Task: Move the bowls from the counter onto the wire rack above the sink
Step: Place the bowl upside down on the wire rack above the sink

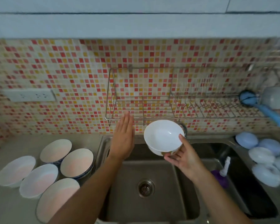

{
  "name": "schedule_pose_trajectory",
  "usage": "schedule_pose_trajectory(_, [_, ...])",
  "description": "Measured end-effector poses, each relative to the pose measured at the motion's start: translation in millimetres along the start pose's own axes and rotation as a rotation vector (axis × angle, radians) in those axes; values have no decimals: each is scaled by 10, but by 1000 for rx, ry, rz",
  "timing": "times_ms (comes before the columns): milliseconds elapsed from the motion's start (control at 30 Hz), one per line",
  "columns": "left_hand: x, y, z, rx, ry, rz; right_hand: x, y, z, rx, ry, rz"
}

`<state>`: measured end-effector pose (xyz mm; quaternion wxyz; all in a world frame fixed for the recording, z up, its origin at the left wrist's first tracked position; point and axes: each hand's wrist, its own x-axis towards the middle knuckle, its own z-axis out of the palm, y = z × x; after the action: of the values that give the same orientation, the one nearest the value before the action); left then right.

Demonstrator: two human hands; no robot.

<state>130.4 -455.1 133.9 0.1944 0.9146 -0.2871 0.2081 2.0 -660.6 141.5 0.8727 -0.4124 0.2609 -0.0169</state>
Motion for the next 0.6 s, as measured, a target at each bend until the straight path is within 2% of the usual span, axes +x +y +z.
schedule_pose_trajectory(167, [412, -52, 21, 180, -170, -10, -1, -306, 147, 1, -78, -18])
schedule_pose_trajectory(267, [538, -119, 59, 197, -199, -88, 28, -506, 280, 11, -125, -56])
schedule_pose_trajectory(467, [576, -174, 81, 162, -201, -75, 270, -946, 518, 76, -171, -149])
schedule_pose_trajectory(600, [578, -195, 113, 140, -186, -73, 551, -1125, 683, -156, -116, -332])
